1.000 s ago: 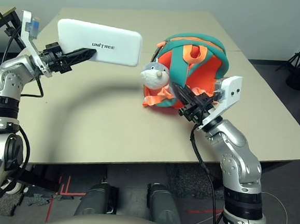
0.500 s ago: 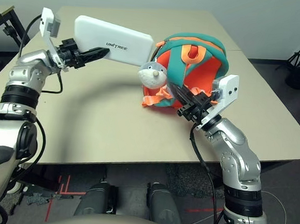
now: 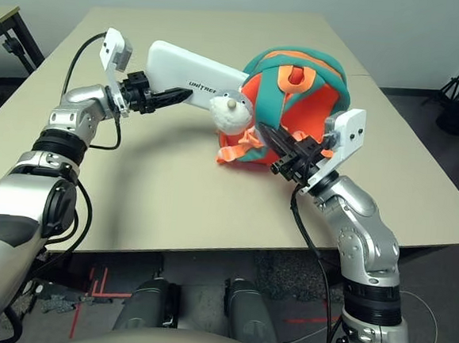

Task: Put the pencil case into the backpack and zip it.

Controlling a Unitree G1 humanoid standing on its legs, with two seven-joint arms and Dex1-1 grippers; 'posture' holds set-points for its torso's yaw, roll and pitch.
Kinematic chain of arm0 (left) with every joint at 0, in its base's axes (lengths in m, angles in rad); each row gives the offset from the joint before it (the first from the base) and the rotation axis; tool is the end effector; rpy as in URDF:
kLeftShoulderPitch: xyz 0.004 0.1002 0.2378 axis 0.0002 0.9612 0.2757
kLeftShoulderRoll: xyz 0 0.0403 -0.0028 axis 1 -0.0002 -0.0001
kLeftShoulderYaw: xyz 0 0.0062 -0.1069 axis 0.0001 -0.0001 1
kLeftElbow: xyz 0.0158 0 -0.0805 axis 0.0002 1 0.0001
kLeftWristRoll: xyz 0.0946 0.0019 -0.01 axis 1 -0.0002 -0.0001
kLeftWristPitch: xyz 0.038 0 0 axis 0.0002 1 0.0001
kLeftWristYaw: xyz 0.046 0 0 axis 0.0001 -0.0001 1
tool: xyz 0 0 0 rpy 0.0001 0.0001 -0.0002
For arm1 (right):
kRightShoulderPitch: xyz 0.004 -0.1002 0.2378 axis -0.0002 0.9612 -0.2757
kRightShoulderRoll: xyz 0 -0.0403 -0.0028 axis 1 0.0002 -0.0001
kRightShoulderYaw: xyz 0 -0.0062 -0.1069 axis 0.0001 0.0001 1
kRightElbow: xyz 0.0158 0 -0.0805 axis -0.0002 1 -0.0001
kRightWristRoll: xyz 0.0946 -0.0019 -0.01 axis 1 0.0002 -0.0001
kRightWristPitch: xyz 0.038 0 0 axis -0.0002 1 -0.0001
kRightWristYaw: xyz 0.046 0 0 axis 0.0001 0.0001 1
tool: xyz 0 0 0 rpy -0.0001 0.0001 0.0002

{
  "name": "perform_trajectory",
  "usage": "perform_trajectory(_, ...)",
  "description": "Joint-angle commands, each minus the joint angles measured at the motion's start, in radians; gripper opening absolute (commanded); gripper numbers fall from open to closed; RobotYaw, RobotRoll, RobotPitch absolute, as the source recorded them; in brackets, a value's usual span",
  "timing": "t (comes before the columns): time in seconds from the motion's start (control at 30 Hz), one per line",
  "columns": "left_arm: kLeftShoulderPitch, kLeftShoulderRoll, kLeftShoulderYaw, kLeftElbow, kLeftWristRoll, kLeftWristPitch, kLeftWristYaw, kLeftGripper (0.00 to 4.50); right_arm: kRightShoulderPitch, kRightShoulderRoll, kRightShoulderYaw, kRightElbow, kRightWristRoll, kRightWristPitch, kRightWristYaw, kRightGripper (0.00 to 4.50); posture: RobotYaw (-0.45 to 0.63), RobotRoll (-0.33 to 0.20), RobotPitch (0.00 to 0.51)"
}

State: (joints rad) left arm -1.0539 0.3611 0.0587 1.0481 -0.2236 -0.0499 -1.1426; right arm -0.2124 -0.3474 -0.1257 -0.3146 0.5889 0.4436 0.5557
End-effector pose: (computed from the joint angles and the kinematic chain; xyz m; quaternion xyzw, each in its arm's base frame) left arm 0.3631 0.2028 0.1720 0.0424 -0.0218 -0.5002 0.8646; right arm 0.2249 -0.2022 0.1350 0.0805 -0.0710 0.3470 0.9317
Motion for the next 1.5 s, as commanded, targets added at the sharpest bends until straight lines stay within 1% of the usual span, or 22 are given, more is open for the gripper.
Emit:
perform_trajectory(0.03, -0.03, -0.031, -0.023, 0.046, 0.044, -0.035, 0.009, 3.09, -0.027, -0.004, 0.031, -0.004, 0.001, -0.007, 0.032, 0.0, -0.22, 0.0, 0.022)
perform_trajectory(0.23, -0.043, -0.113, -0.026, 0.093, 0.073, -0.097, 0.076, 3.09, -0.033, -0.018, 0.032, 0.005, -0.01, -0.008, 0.048, 0.0, -0.23, 0.0, 0.028)
perform_trajectory(0.33, -0.041, -0.146, -0.035, 0.103, 0.093, -0.111, 0.084, 3.09, -0.034, -0.022, 0.028, 0.007, -0.012, -0.009, 0.052, 0.0, -0.23, 0.0, 0.029)
perform_trajectory(0.43, -0.048, -0.163, -0.038, 0.114, 0.105, -0.121, 0.098, 3.09, -0.036, -0.024, 0.025, 0.009, -0.013, -0.008, 0.053, 0.0, -0.23, 0.0, 0.028)
perform_trajectory(0.57, -0.056, -0.167, -0.039, 0.124, 0.116, -0.128, 0.106, 3.09, -0.038, -0.026, 0.023, 0.011, -0.015, -0.007, 0.055, 0.0, -0.23, 0.0, 0.027)
perform_trajectory(0.6, -0.055, -0.166, -0.038, 0.123, 0.117, -0.128, 0.105, 3.82, -0.039, -0.026, 0.023, 0.012, -0.015, -0.007, 0.056, 0.0, -0.23, 0.0, 0.027)
perform_trajectory(0.63, -0.055, -0.165, -0.037, 0.121, 0.117, -0.128, 0.102, 4.06, -0.04, -0.027, 0.023, 0.013, -0.016, -0.008, 0.056, 0.0, -0.23, 0.0, 0.025)
perform_trajectory(0.67, -0.054, -0.162, -0.035, 0.118, 0.116, -0.126, 0.1, 4.42, -0.041, -0.027, 0.024, 0.015, -0.017, -0.008, 0.057, 0.0, -0.23, 0.0, 0.025)
perform_trajectory(0.7, -0.054, -0.157, -0.033, 0.115, 0.117, -0.126, 0.102, 4.47, -0.043, -0.027, 0.024, 0.017, -0.018, -0.008, 0.058, 0.0, -0.23, 0.0, 0.024)
perform_trajectory(0.8, -0.052, -0.126, -0.042, 0.097, 0.129, -0.132, 0.083, 4.47, -0.05, -0.029, 0.027, 0.026, -0.02, -0.009, 0.064, 0.0, -0.22, 0.0, 0.023)
perform_trajectory(0.93, -0.05, -0.084, -0.019, 0.058, 0.097, -0.102, 0.054, 4.47, -0.061, -0.029, 0.031, 0.041, -0.024, -0.012, 0.074, 0.0, -0.21, 0.0, 0.02)
perform_trajectory(1.13, -0.016, -0.022, 0.005, -0.023, 0.072, -0.058, 0.032, 4.47, -0.078, -0.025, 0.041, 0.063, -0.03, -0.018, 0.087, 0.0, -0.2, 0.0, 0.019)
perform_trajectory(1.2, -0.001, 0.0, 0.021, -0.066, 0.053, -0.029, 0.028, 4.47, -0.085, -0.024, 0.044, 0.073, -0.032, -0.021, 0.094, 0.0, -0.18, 0.0, 0.017)
perform_trajectory(1.5, 0.093, 0.082, 0.064, -0.306, -0.022, 0.112, 0.045, 4.47, -0.102, -0.026, 0.053, 0.099, -0.036, -0.028, 0.115, 0.0, -0.16, 0.0, 0.02)
